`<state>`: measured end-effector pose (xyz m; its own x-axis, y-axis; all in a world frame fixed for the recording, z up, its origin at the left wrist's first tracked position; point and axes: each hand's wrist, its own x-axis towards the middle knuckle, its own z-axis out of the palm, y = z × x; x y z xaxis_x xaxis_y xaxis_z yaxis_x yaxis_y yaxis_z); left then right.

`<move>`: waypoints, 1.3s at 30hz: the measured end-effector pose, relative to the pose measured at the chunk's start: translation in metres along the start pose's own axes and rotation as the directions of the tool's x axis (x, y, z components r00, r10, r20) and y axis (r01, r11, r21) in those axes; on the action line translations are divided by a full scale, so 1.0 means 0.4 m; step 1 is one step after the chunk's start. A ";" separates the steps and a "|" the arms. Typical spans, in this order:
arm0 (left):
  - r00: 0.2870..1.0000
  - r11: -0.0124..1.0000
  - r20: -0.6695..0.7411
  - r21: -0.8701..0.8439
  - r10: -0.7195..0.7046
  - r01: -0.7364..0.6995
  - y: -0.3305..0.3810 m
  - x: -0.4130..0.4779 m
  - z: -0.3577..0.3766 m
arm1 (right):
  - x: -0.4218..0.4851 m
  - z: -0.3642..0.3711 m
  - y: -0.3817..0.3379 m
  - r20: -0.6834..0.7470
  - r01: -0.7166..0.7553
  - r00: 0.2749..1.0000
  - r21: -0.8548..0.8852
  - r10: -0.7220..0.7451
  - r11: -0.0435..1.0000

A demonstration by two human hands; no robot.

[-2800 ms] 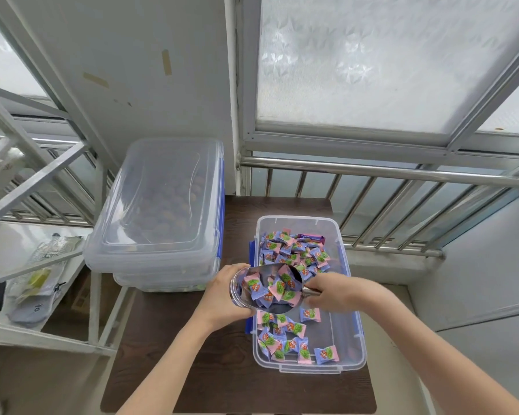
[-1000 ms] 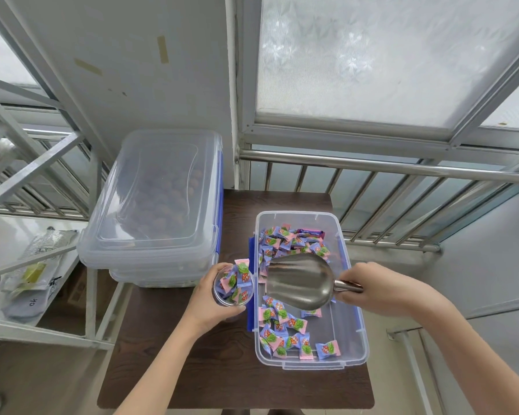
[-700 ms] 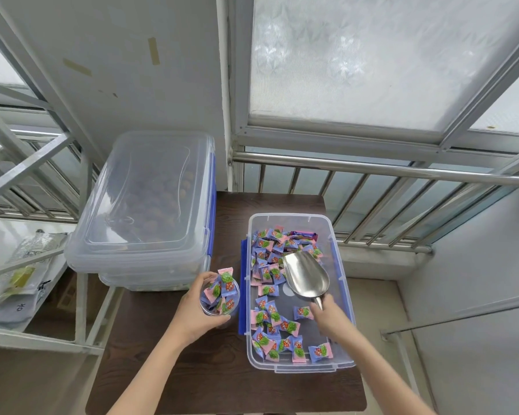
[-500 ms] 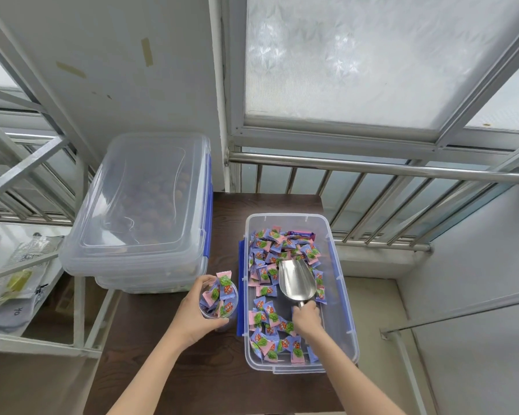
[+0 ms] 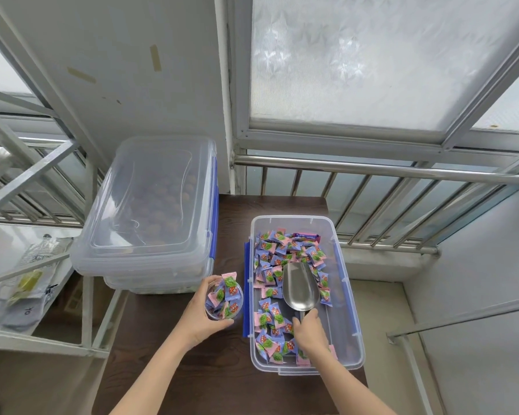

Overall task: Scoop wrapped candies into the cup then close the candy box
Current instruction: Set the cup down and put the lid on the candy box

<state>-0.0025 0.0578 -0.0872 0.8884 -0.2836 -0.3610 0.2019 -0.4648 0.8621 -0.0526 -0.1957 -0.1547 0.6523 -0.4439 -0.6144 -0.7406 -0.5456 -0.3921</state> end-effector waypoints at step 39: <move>0.851 0.980 -0.499 -0.177 -0.165 0.086 0.197 -0.053 -0.521 | -0.260 -0.061 -0.669 0.007 0.429 0.841 0.601 -0.541 0.674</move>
<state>0.0805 0.2018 0.0626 0.9283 0.2537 -0.2717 0.3473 -0.3314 0.8773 0.0815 -0.0208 0.0308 0.9481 -0.0726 -0.3095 -0.3167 -0.1309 -0.9395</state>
